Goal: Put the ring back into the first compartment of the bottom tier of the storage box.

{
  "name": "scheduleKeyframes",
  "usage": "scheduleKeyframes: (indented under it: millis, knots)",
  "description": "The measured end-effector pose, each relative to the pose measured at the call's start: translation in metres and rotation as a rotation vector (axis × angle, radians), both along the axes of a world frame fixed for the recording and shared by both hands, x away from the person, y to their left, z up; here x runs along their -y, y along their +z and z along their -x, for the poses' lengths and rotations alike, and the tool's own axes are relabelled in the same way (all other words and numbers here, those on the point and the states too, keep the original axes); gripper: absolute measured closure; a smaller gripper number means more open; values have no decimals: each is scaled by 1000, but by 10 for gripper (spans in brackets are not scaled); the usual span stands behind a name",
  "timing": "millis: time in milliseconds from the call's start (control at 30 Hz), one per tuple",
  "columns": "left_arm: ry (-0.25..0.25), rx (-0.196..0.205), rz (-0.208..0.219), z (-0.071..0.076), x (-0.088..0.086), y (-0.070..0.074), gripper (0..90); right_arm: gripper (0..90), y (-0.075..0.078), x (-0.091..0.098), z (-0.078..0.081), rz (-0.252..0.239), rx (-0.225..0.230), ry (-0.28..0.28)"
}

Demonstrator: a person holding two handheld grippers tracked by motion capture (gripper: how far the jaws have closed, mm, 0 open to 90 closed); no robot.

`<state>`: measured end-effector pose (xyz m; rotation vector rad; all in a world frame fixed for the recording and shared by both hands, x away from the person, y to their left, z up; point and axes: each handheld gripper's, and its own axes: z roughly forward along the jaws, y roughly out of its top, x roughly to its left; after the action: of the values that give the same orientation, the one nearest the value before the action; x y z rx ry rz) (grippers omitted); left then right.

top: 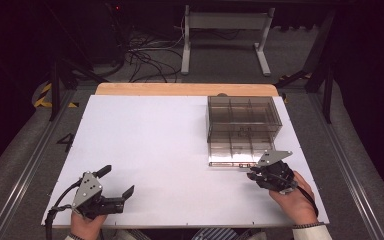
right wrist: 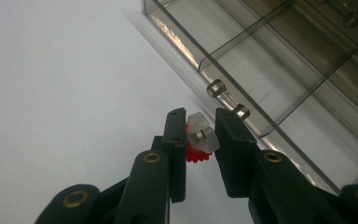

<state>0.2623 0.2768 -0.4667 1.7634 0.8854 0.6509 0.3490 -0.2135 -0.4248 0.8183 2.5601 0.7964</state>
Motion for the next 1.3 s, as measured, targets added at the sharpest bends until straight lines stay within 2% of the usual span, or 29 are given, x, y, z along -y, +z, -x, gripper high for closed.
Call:
scheduleKeyframes:
  millis: [433,733,1300]
  knots:
    - [-1,0,-2,0,0,0,37,751,13,-5,-5,-12,23,13]
    - [-2,1,-4,0,0,0,37,751,23,-15,-16,-8,37,31]
    - [-1,-4,-1,-1,0,-1,37,751,29,-33,-35,2,43,39]
